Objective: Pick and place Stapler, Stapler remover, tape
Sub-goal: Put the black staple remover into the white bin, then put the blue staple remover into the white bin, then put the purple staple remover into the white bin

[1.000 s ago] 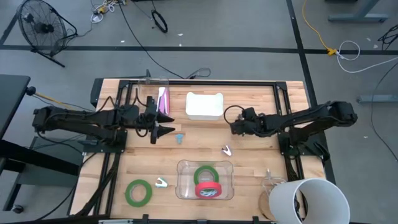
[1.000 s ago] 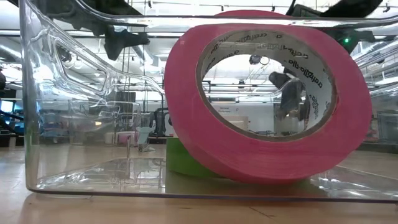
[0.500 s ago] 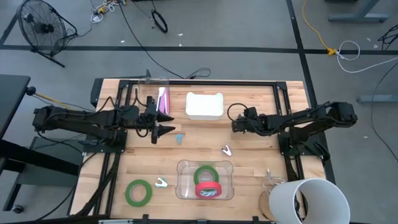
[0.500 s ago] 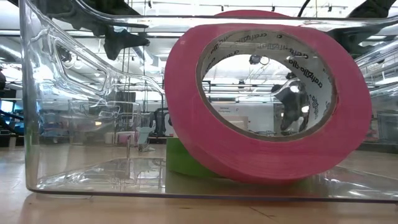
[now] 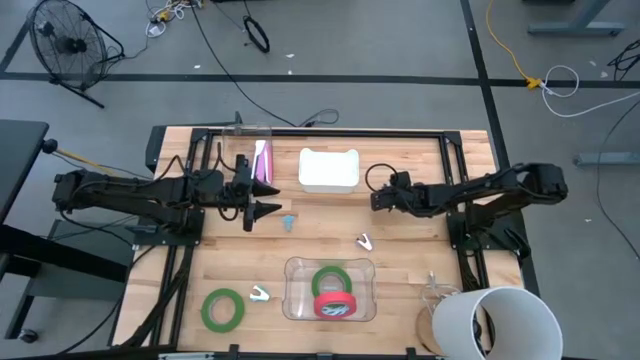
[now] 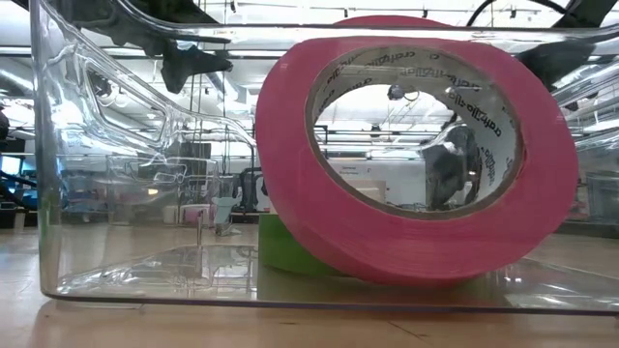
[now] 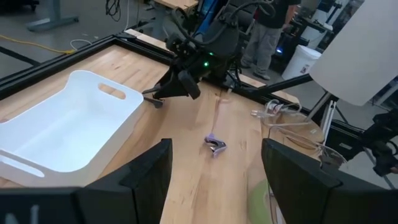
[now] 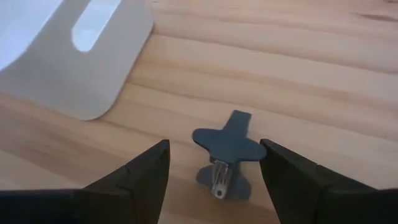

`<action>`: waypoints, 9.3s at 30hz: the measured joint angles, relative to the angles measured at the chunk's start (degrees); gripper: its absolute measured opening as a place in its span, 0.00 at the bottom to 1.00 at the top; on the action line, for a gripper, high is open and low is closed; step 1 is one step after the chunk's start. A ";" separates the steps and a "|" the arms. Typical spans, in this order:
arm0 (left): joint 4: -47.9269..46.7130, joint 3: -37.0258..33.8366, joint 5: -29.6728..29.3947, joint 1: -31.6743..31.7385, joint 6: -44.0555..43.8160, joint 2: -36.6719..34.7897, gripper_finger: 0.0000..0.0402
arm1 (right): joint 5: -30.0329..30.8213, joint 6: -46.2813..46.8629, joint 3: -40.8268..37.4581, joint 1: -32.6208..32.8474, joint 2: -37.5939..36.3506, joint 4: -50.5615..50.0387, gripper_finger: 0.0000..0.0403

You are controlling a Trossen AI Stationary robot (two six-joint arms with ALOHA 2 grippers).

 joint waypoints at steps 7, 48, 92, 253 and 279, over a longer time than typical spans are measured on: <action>-0.02 0.00 -0.83 -1.29 0.02 0.00 0.62 | -1.89 -1.83 0.00 -1.43 3.44 3.71 0.53; 0.00 0.00 -2.48 -2.20 1.51 0.00 0.62 | -3.16 -24.02 30.84 -0.67 -0.76 -13.86 0.00; 4.98 -0.02 -4.07 -2.17 2.40 8.26 0.62 | -16.92 -33.79 30.84 -9.09 15.04 5.73 0.29; -22.96 33.40 2.40 14.24 2.91 42.36 0.23 | -29.24 -28.93 30.82 7.79 5.62 -31.62 0.34; -22.84 33.40 1.85 14.00 2.47 42.36 0.23 | -22.98 -9.23 17.21 19.12 5.73 -15.11 0.34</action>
